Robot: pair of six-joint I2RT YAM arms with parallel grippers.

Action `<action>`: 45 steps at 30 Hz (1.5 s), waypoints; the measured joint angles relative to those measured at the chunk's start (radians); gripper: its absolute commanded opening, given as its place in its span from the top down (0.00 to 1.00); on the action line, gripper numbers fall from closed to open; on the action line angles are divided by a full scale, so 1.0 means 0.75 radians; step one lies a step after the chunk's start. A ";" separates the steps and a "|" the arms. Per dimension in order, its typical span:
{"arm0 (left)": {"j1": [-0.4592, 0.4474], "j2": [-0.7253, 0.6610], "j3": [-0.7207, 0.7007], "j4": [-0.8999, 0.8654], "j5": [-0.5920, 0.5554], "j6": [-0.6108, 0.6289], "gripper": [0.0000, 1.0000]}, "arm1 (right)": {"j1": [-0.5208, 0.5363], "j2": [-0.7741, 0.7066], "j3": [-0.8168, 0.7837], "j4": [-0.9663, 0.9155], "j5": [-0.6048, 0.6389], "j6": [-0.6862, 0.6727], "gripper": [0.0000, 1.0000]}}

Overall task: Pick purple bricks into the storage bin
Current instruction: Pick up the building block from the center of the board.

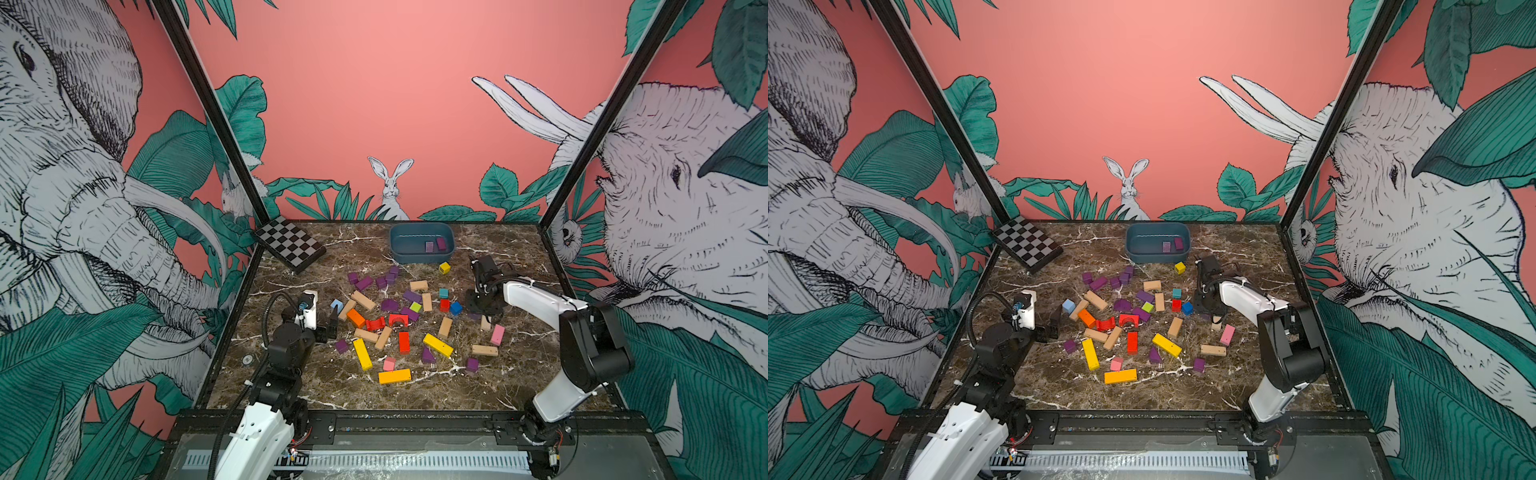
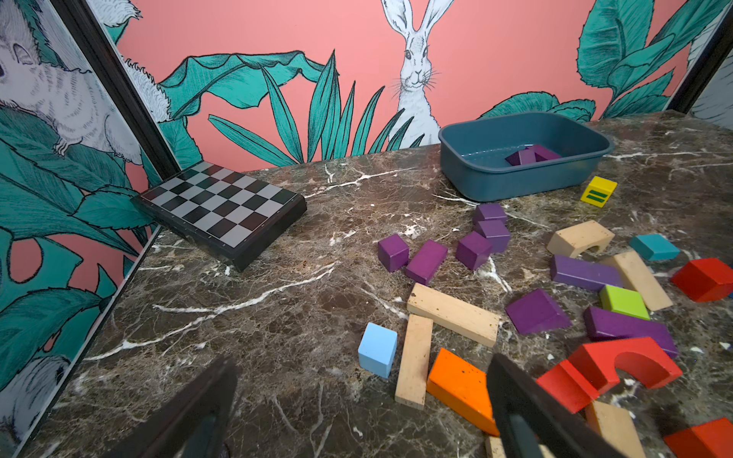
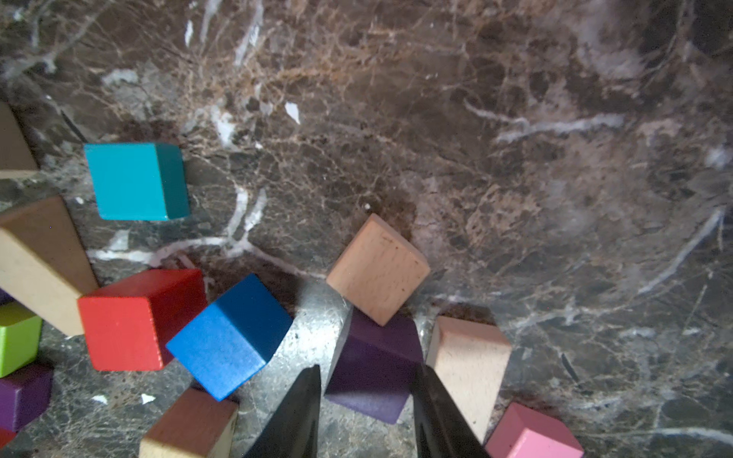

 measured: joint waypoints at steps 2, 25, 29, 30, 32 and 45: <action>0.000 0.001 0.000 -0.001 0.000 0.000 0.01 | 0.002 0.002 -0.001 0.001 0.008 -0.001 0.60; 0.000 0.021 0.000 0.000 0.005 0.001 0.01 | 0.037 0.126 0.010 0.018 0.066 -0.014 0.61; 0.000 0.026 0.000 0.000 0.006 0.000 0.01 | 0.040 0.126 0.010 0.015 0.066 -0.015 0.67; 0.000 0.026 0.000 0.000 0.006 0.000 0.01 | 0.041 0.125 0.010 0.014 0.067 -0.016 0.70; 0.000 0.026 0.000 0.000 0.006 0.000 0.01 | 0.043 0.123 0.010 0.008 0.067 -0.017 0.73; 0.000 0.016 0.000 0.000 0.006 0.001 0.01 | 0.044 0.041 0.218 -0.120 0.082 -0.084 0.86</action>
